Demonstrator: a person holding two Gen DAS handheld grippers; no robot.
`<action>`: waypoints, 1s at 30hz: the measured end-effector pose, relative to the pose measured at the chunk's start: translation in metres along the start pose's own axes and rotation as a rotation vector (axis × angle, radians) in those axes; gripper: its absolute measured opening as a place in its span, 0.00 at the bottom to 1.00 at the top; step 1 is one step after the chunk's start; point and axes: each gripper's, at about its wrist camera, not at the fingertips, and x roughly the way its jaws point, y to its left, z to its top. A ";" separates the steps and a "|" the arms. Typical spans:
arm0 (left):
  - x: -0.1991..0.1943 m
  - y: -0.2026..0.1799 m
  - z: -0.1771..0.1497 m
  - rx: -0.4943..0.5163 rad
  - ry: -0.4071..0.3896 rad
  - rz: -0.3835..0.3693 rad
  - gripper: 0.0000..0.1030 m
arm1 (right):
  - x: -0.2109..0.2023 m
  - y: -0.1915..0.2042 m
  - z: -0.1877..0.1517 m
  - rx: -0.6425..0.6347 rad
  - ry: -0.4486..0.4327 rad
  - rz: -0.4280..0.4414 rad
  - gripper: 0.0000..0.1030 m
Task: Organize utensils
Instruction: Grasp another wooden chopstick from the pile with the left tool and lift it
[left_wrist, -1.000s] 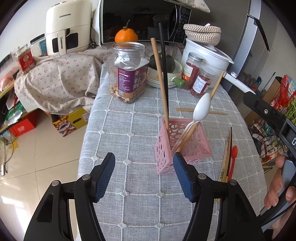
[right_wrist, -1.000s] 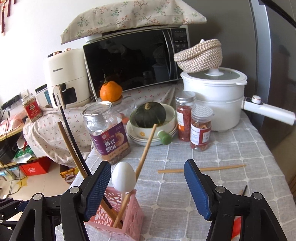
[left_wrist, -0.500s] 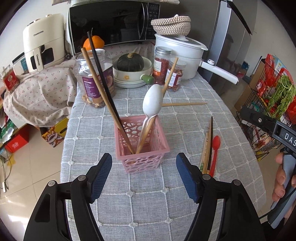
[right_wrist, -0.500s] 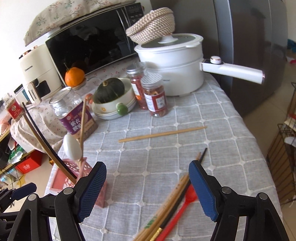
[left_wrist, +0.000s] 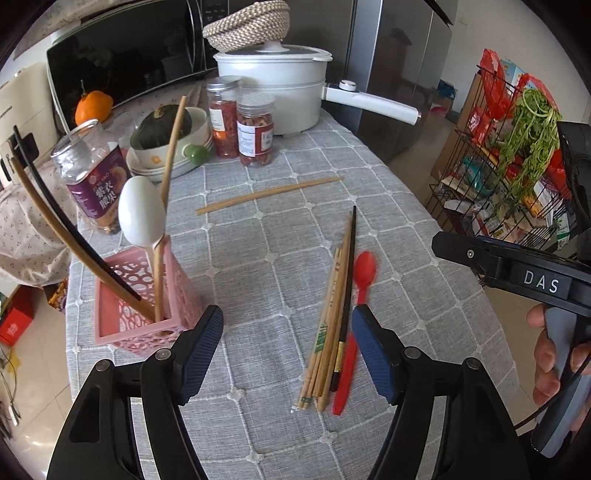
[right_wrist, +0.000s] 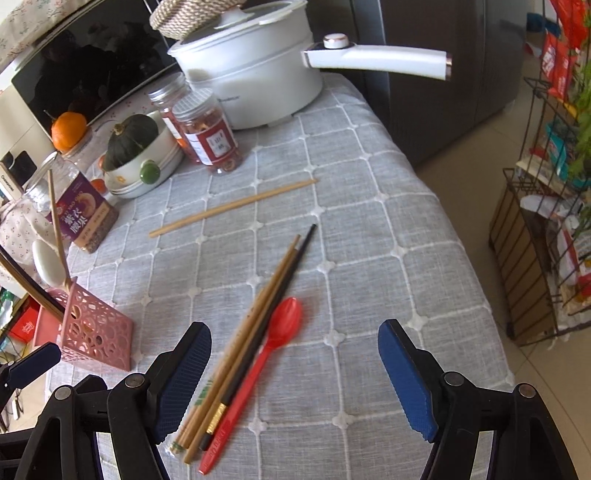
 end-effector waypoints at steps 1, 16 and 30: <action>0.006 -0.004 0.003 0.005 0.013 -0.011 0.72 | 0.001 -0.006 0.000 0.010 0.006 -0.003 0.76; 0.128 -0.046 0.057 -0.010 0.219 -0.108 0.09 | 0.022 -0.043 0.007 0.074 0.086 -0.013 0.76; 0.161 -0.053 0.066 0.020 0.255 -0.033 0.08 | 0.029 -0.054 0.013 0.120 0.113 0.010 0.76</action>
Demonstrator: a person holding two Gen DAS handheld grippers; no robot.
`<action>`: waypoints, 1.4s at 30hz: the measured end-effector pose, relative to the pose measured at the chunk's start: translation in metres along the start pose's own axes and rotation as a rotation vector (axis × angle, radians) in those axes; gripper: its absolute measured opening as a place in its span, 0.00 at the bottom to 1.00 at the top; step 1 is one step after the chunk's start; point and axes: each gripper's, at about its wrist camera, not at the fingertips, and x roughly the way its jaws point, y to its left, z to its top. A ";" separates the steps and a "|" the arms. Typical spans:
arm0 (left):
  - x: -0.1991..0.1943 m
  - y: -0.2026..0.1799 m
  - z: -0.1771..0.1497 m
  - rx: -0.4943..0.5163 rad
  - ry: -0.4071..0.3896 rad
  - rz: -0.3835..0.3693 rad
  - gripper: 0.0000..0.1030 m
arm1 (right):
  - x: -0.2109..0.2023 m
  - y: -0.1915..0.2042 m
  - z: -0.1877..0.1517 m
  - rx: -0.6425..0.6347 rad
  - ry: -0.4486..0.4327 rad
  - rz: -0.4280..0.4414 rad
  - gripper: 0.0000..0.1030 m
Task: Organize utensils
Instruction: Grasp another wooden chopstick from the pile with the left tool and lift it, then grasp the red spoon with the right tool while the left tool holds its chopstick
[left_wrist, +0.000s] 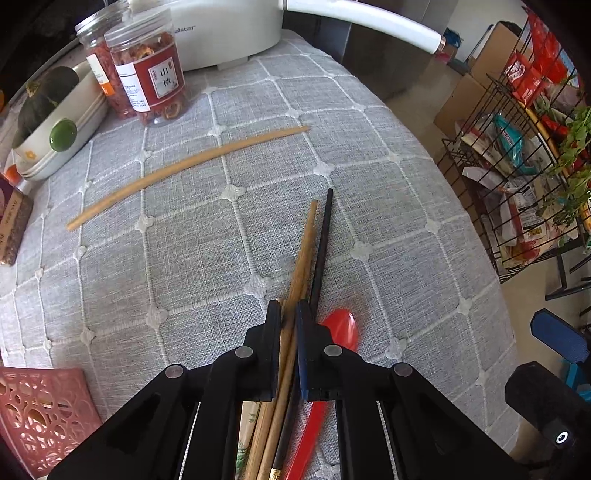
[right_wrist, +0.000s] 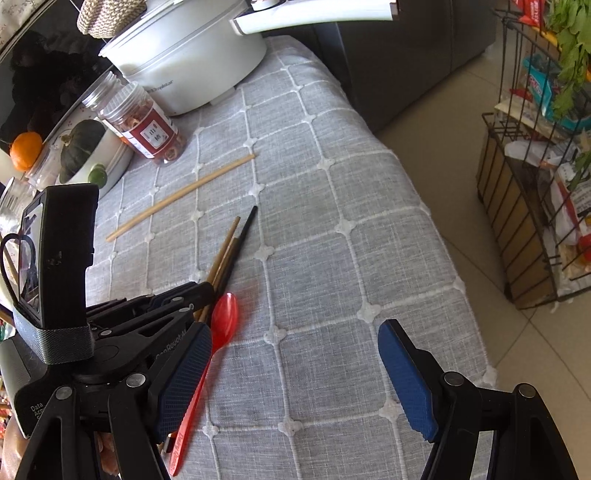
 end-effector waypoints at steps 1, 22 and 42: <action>-0.002 0.002 -0.001 -0.003 -0.003 0.001 0.08 | 0.000 0.000 0.000 0.002 0.001 -0.001 0.76; -0.149 0.052 -0.083 -0.041 -0.337 -0.017 0.06 | 0.037 0.022 -0.002 -0.029 0.080 0.018 0.73; -0.187 0.089 -0.124 -0.054 -0.405 -0.044 0.06 | 0.095 0.046 -0.001 -0.054 0.124 0.092 0.31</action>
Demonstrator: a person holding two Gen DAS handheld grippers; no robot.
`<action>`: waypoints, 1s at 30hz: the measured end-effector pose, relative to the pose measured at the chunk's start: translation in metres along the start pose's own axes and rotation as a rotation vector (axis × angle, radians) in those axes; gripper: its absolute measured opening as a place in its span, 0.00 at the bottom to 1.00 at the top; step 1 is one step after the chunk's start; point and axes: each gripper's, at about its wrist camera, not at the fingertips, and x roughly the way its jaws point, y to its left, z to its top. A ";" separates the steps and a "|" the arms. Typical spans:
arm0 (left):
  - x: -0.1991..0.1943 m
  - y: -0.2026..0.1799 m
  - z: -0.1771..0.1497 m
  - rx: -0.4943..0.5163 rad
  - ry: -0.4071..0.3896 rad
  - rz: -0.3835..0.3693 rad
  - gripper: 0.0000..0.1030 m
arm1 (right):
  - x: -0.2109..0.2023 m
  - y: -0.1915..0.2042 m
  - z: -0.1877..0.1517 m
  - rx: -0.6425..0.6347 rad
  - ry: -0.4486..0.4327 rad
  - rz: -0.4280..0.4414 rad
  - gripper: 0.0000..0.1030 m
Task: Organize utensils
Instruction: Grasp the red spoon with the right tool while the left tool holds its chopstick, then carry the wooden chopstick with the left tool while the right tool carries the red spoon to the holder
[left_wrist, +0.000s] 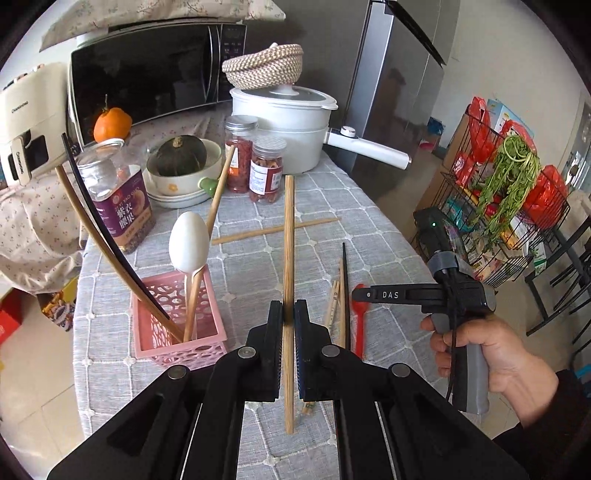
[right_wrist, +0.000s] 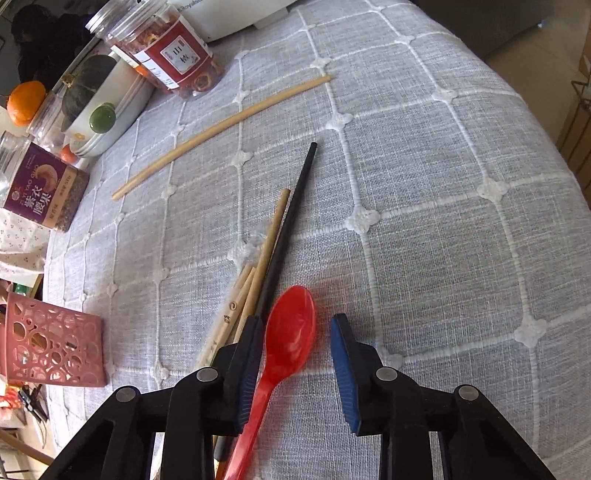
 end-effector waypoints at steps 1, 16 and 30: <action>-0.002 0.001 0.000 -0.001 -0.003 0.000 0.06 | 0.000 0.001 0.001 -0.008 -0.010 -0.005 0.27; -0.048 0.015 0.008 -0.023 -0.131 0.005 0.06 | -0.060 0.022 -0.005 -0.121 -0.175 0.011 0.01; -0.116 0.031 0.020 -0.117 -0.432 0.033 0.06 | -0.169 0.059 -0.033 -0.192 -0.518 0.110 0.01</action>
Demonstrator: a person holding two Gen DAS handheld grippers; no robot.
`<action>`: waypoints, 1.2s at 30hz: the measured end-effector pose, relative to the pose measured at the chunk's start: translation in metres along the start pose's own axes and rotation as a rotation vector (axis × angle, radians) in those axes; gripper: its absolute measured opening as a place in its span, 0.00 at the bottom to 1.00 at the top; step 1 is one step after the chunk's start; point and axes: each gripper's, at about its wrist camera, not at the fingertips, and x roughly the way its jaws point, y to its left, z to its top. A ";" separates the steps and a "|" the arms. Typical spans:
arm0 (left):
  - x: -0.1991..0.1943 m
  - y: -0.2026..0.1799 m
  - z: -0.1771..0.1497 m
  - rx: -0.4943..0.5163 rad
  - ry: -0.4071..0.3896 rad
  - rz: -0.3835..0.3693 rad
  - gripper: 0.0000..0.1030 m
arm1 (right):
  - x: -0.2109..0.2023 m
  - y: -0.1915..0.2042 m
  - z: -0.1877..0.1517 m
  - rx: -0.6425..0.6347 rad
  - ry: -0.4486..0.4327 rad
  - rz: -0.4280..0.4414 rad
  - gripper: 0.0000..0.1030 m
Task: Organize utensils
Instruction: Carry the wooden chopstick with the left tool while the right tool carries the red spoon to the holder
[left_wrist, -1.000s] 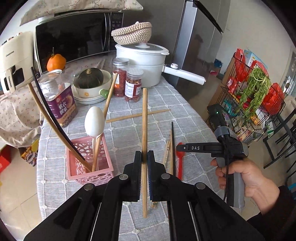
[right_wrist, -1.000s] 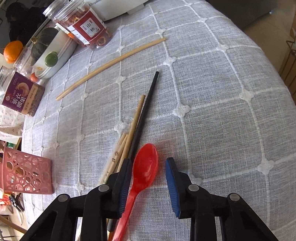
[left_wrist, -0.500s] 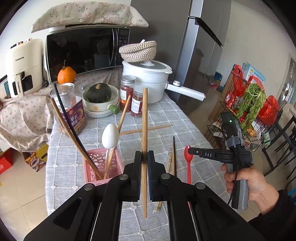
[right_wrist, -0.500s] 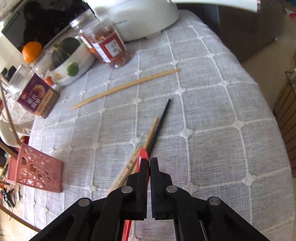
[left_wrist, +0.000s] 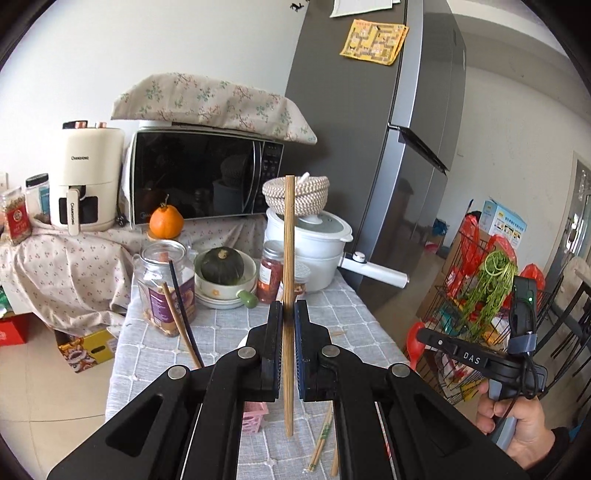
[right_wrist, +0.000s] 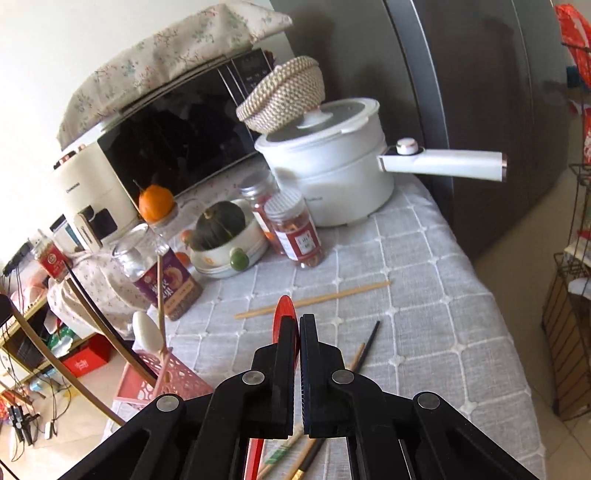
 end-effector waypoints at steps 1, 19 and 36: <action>-0.001 0.002 0.002 -0.007 -0.020 0.009 0.06 | -0.002 0.002 0.001 -0.006 -0.008 0.004 0.01; 0.067 0.055 -0.021 -0.042 -0.080 0.237 0.06 | 0.006 0.026 -0.002 -0.049 -0.037 0.013 0.01; 0.123 0.067 -0.034 -0.094 0.148 0.203 0.08 | 0.014 0.045 -0.002 -0.088 -0.090 0.012 0.01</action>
